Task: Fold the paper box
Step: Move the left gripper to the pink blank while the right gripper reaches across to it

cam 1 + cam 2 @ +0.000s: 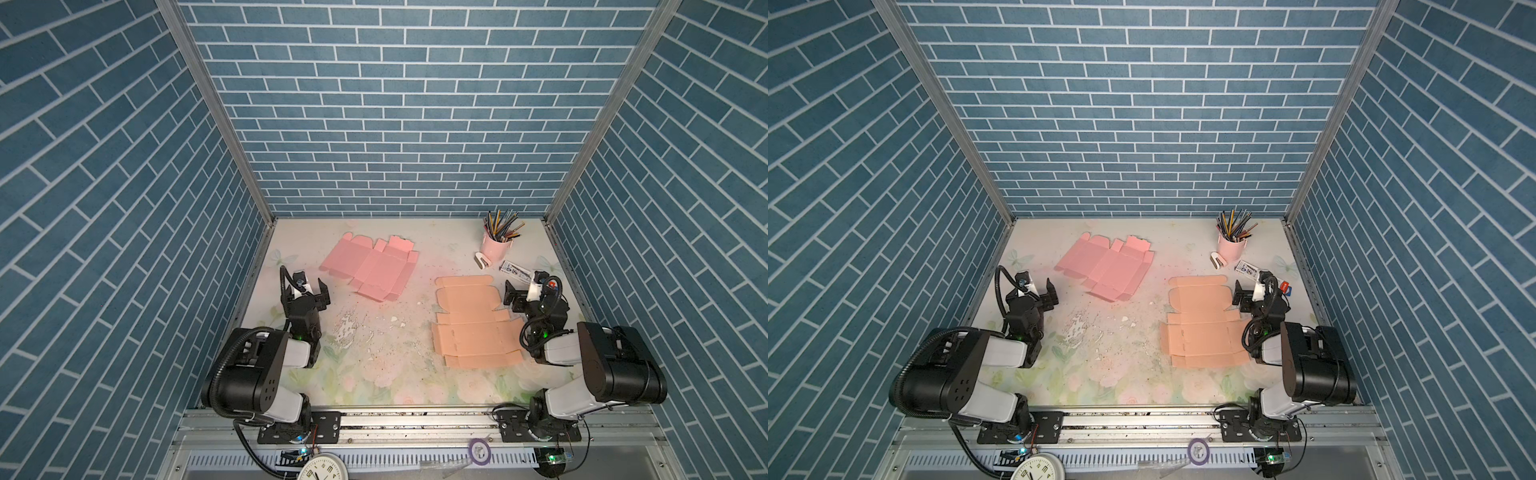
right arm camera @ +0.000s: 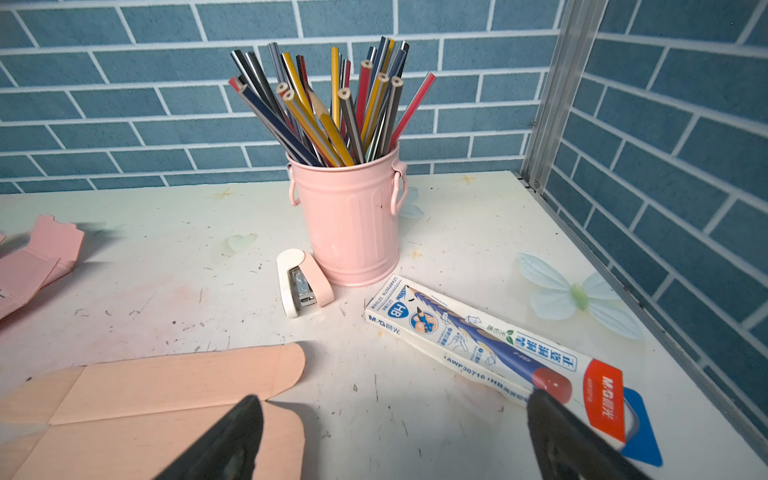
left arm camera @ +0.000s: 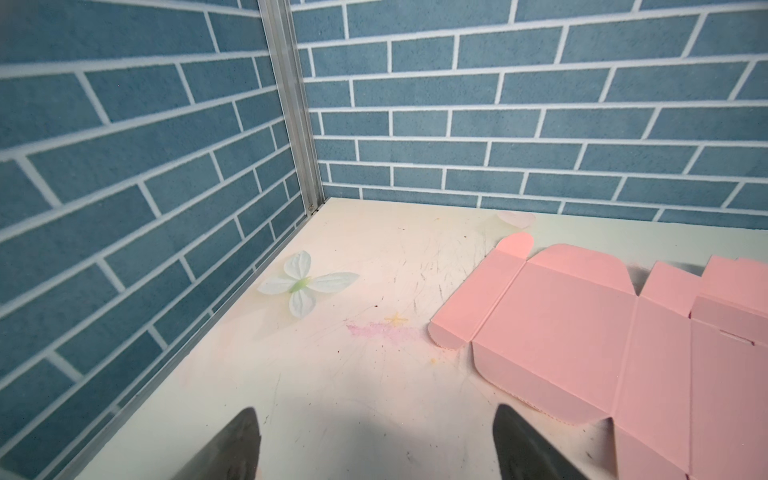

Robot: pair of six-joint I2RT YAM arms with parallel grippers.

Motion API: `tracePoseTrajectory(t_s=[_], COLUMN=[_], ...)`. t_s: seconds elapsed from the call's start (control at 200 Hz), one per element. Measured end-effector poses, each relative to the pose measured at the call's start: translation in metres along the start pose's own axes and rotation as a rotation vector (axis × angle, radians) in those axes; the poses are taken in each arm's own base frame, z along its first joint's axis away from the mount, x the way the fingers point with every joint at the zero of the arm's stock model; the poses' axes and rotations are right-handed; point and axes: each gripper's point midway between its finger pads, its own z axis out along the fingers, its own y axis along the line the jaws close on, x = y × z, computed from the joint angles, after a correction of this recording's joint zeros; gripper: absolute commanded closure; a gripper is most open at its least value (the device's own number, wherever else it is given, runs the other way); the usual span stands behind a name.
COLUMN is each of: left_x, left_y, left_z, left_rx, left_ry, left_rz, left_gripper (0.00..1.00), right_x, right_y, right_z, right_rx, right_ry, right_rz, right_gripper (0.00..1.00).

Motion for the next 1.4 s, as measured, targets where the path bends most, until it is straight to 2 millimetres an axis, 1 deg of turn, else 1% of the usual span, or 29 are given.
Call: tracePoseTrajectory(t_s=[0.065, 0.18, 0.245, 0.285, 0.455, 0.53, 0.645, 0.745, 0.805, 0.86, 0.965, 1.07, 1.155, 1.215, 1.285, 1.4], left_x=[-0.010, -0.034, -0.043, -0.048, -0.064, -0.070, -0.077, -0.075, -0.069, -0.065, -0.065, -0.073, -0.073, -0.069, -0.061, -0.053], left_y=[-0.003, -0.005, -0.008, -0.011, -0.037, -0.048, -0.066, -0.082, -0.090, -0.098, -0.114, -0.135, -0.149, -0.156, -0.162, -0.169], left_z=[0.002, 0.003, 0.002, 0.001, -0.005, -0.008, -0.013, -0.019, -0.024, -0.028, -0.033, -0.038, -0.046, -0.052, -0.060, -0.069], left_rx=[-0.003, -0.011, -0.010, -0.009, 0.031, 0.054, 0.104, 0.176, 0.221, 0.256, 0.323, 0.399, 0.464, 0.499, 0.534, 0.586], left_ry=[-0.003, -0.029, -0.026, -0.020, 0.027, 0.053, 0.104, 0.153, 0.193, 0.235, 0.311, 0.367, 0.407, 0.437, 0.482, 0.535], left_rz=[0.002, -0.010, -0.019, -0.024, -0.048, -0.075, -0.139, -0.204, -0.240, -0.266, -0.306, -0.329, -0.332, -0.331, -0.325, -0.321], left_gripper=[0.12, 0.12, 0.12, 0.12, 0.12, 0.12, 0.12, 0.12, 0.12, 0.12, 0.12, 0.12, 0.12, 0.12, 0.12, 0.12], right_x=[-0.005, -0.024, -0.034, -0.037, -0.037, -0.043, -0.060, -0.071, -0.070, -0.065, -0.048, -0.029, -0.019, -0.018, -0.021, -0.027], right_y=[0.000, 0.000, -0.001, -0.002, 0.000, 0.001, 0.000, 0.000, 0.001, 0.005, 0.022, 0.048, 0.072, 0.090, 0.111, 0.138], right_z=[-0.004, -0.013, -0.018, -0.020, -0.022, -0.024, -0.030, -0.037, -0.041, -0.043, -0.047, -0.050, -0.052, -0.053, -0.053, -0.054], right_rx=[0.006, 0.017, 0.030, 0.037, 0.062, 0.075, 0.096, 0.114, 0.113, 0.105, 0.064, 0.002, -0.049, -0.088, -0.134, -0.192], right_ry=[-0.014, -0.063, -0.083, -0.080, 0.001, 0.032, 0.059, 0.087, 0.119, 0.159, 0.257, 0.366, 0.442, 0.479, 0.504, 0.529], right_rz=[-0.001, -0.006, -0.003, 0.011, 0.041, 0.055, 0.105, 0.168, 0.203, 0.234, 0.277, 0.290, 0.282, 0.275, 0.268, 0.261], right_gripper=[0.01, 0.01, 0.01, 0.01, 0.01, 0.01, 0.01, 0.01, 0.01, 0.01, 0.01, 0.01, 0.01, 0.01, 0.01, 0.01])
